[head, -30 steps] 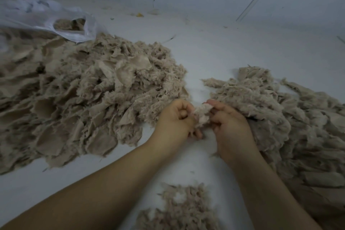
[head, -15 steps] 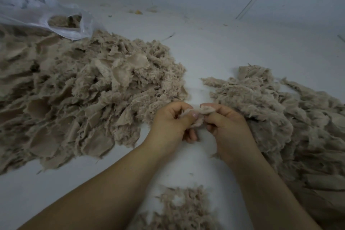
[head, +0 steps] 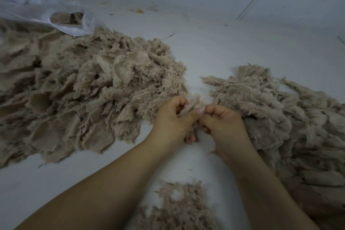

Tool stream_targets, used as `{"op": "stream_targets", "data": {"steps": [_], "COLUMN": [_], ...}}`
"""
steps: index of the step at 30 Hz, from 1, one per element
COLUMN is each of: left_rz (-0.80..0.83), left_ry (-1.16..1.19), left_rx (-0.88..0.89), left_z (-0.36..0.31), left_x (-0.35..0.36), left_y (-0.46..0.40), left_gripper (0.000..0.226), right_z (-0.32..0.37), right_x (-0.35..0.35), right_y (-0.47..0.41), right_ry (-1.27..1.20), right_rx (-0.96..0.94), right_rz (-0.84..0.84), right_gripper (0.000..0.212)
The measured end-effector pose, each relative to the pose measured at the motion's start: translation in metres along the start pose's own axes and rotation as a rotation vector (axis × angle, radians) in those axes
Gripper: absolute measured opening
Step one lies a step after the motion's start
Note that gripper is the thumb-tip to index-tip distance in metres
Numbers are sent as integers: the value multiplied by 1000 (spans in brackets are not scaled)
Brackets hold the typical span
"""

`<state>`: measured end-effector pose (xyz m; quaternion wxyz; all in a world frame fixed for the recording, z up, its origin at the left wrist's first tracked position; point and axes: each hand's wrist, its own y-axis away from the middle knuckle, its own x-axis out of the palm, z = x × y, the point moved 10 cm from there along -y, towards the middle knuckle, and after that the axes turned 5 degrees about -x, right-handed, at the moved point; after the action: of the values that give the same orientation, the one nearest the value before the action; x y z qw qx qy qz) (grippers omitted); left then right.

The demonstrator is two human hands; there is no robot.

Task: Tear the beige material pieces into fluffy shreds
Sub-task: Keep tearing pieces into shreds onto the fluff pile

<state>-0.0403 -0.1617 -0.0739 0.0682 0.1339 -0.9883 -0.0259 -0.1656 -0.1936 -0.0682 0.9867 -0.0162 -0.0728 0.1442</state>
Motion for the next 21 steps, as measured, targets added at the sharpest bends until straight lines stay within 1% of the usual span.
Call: {"op": "stream_targets", "data": {"steps": [1, 3, 5, 7, 10, 12, 14, 16, 17, 19, 21], "left_rz": [-12, -50, -71, -71, -36, 4, 70, 130, 142, 113, 58], "left_ry": [11, 57, 130, 152, 140, 163, 126, 41, 22, 46, 131], "left_rx": [-4, -49, -105, -123, -103, -99, -87, -67, -55, -41, -32], "left_z": [1, 8, 13, 15, 11, 9, 6, 4, 3, 1, 0], "left_x": [-3, -10, -13, -13, -9, -4, 2, 6, 6, 0, -7], "left_y": [0, -3, -5, -5, -4, -3, -2, 0, 1, 3, 5], "left_gripper": [18, 26, 36, 39, 37, 41, 43, 35, 36, 39, 41], "right_z": [-1, -5, -8, -11, -8, -7, -5, -3, -2, -3, -3], "right_x": [-1, -5, -7, -8, 1, 0, -5, -11, -13, -16, -19], "right_y": [-1, -2, -3, -2, 1, 2, 2, 1, 1, 0, 0], "right_ry": [12, 36, 44, 21, -4, 40, 43, 20, 15, 39, 58], "right_rx": [3, 20, 52, 80, 81, 51, 30, 12, 9, 2, -2], "right_rz": [-2, -10, -26, -49, -12, -23, -60, -95, -105, -130, -165], "right_gripper": [21, 24, 33, 37, 23, 21, 27, 34, 35, 34, 45]}}
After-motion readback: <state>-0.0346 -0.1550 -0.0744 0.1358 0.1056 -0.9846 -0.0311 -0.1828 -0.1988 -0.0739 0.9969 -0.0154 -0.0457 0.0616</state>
